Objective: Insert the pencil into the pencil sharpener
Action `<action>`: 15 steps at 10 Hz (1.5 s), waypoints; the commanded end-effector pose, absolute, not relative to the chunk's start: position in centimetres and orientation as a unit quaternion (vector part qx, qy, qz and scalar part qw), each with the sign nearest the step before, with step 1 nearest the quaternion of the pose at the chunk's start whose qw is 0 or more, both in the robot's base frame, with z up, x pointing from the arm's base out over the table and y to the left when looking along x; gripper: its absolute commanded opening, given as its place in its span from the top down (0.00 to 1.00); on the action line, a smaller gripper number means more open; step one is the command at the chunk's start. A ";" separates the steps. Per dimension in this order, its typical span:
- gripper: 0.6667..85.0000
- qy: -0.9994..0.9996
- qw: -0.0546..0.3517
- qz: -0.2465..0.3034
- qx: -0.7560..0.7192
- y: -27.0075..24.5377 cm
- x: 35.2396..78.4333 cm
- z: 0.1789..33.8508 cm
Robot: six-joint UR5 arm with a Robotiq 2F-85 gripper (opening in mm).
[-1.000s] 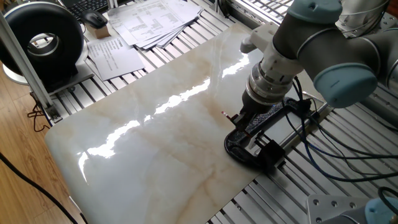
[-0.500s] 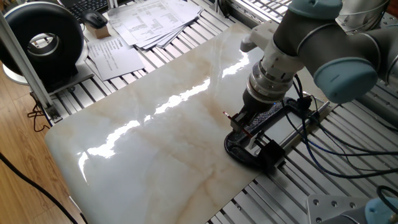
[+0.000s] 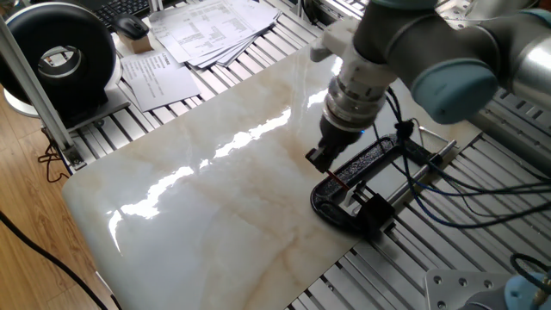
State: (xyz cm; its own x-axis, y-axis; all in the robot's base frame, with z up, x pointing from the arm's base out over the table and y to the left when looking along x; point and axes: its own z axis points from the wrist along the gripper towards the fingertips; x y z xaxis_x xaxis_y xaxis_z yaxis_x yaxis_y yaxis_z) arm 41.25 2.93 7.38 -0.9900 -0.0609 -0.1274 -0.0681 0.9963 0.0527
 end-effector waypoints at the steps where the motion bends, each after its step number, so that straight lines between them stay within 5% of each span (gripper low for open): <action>1: 0.99 0.998 0.057 0.021 -0.030 3.3 42.0 7.7; 8: 0.99 0.996 0.038 -0.011 -0.075 2.4 43.4 7.2; 13: 0.99 0.990 0.062 -0.042 -0.119 -0.9 45.1 7.1; 15: 0.99 0.982 0.047 -0.020 -0.180 -2.5 45.9 7.3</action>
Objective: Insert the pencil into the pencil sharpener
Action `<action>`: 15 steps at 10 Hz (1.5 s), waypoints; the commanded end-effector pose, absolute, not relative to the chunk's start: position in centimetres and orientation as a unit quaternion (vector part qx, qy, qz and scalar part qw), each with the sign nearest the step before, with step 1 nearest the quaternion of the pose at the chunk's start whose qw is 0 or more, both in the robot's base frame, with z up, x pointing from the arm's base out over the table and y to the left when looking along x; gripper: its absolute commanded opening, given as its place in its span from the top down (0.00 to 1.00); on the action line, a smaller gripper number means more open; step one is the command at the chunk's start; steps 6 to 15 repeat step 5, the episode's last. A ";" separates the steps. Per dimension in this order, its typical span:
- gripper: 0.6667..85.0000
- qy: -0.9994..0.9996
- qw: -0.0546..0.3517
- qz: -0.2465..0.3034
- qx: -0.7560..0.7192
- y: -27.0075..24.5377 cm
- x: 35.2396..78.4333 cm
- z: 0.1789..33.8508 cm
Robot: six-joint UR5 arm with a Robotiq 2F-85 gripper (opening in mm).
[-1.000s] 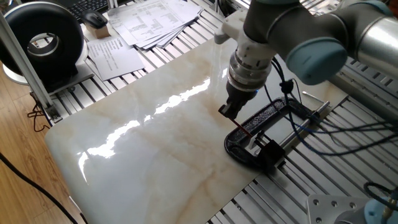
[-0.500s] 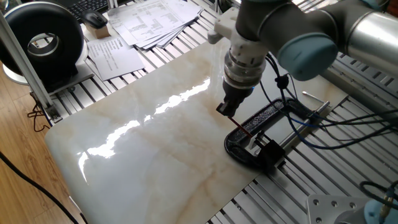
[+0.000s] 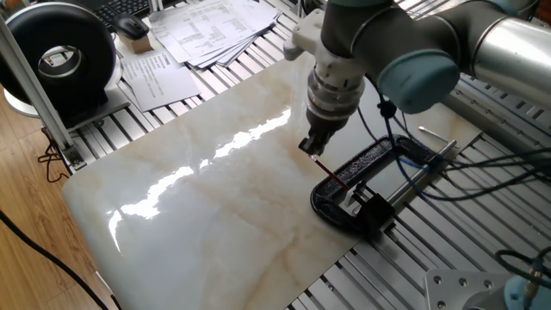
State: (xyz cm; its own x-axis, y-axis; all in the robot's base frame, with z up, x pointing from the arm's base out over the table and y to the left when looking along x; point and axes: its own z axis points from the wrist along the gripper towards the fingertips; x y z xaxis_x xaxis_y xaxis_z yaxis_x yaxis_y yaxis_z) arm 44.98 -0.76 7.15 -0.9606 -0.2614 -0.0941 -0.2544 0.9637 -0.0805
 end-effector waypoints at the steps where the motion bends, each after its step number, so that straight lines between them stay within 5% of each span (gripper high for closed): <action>1: 0.99 0.982 0.041 -0.007 -0.183 -2.5 45.7 7.2; 15: 0.99 0.983 0.027 -0.007 -0.180 -3.1 44.4 6.6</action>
